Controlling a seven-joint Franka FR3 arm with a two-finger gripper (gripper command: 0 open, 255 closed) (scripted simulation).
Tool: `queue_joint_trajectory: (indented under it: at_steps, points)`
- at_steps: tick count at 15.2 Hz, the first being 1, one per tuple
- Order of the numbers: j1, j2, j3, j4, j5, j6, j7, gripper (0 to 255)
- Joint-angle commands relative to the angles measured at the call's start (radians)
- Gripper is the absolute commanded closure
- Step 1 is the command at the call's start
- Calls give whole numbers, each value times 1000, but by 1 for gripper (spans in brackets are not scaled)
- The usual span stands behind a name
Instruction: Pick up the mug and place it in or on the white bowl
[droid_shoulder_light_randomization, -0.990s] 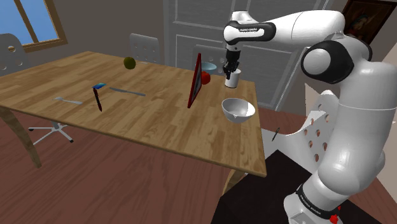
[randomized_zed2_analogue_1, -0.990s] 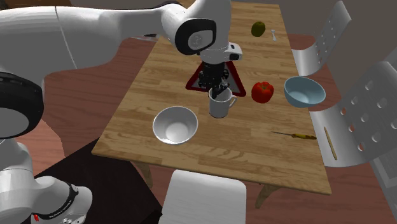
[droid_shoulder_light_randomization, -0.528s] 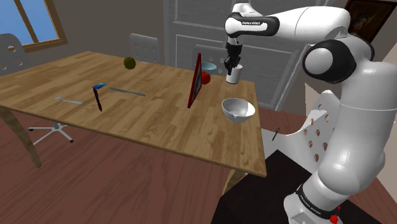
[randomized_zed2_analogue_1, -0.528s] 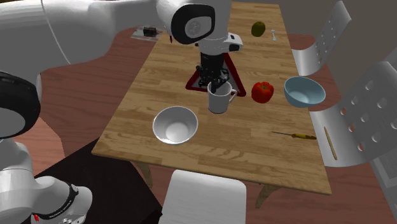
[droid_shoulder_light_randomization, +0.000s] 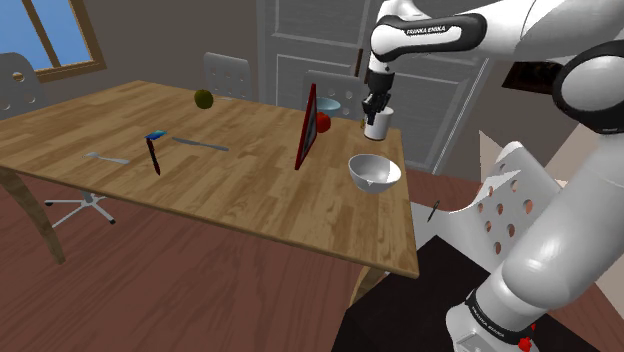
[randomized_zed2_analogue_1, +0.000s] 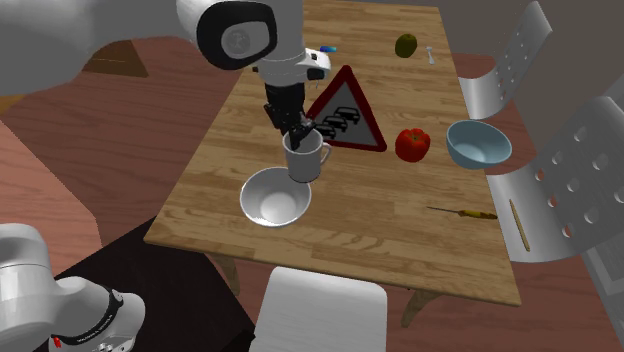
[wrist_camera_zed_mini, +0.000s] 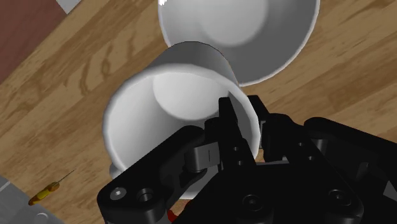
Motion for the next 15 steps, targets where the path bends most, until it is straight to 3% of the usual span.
queue_joint_trajectory:
  at_steps: [1, 4, 15]
  points:
    - [9, -79, 8, -88, -5, 7, 20, 255]
    - [23, -194, 25, -204, -9, 6, 51, 255]
    - [22, -180, 24, -337, -12, 153, 60, 255]
